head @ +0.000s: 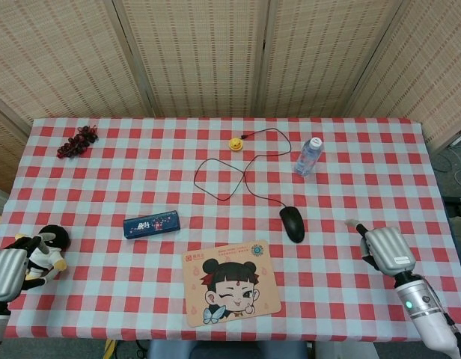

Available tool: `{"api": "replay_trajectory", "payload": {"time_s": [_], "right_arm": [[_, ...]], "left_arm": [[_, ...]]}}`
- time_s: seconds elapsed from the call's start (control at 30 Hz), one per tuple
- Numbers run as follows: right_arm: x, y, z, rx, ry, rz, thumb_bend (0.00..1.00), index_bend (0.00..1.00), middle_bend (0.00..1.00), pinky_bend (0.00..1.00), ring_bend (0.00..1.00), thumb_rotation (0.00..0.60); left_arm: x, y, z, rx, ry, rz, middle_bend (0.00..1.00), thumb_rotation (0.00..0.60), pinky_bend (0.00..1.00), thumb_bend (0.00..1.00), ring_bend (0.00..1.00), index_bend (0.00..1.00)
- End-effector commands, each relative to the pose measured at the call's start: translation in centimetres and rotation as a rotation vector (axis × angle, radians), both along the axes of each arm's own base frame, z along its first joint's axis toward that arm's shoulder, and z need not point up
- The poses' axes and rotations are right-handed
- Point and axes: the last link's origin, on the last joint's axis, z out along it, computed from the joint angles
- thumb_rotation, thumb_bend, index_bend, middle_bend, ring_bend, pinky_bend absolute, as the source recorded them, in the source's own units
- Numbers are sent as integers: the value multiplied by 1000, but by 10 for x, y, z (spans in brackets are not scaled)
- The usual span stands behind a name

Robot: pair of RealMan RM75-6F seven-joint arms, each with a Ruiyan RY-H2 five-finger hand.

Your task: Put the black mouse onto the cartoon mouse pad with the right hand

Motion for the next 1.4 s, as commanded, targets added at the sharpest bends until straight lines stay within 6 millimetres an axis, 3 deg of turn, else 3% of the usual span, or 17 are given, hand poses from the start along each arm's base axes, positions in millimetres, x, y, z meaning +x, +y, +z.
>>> {"api": "replay_trajectory", "payload": {"time_s": [0.03,0.7,1.4], "right_arm": [[3,-8,-15,45,10,-22,939,240,1000,1000,1000,600],[6,-33,-66,150,78,-84,976,208,1000,1000,1000,600],[20,-38,-93,199,69,-68,976,207,1000,1000,1000,600]], "left_arm": [[-1,0,0,-2,-1,3,504,600,533,93,373,384],[-1,1,0,-7,-1,11,504,600,533,93,373,384],[-3,1,3,2,-8,21,504,600,533,93,373,384]]}}
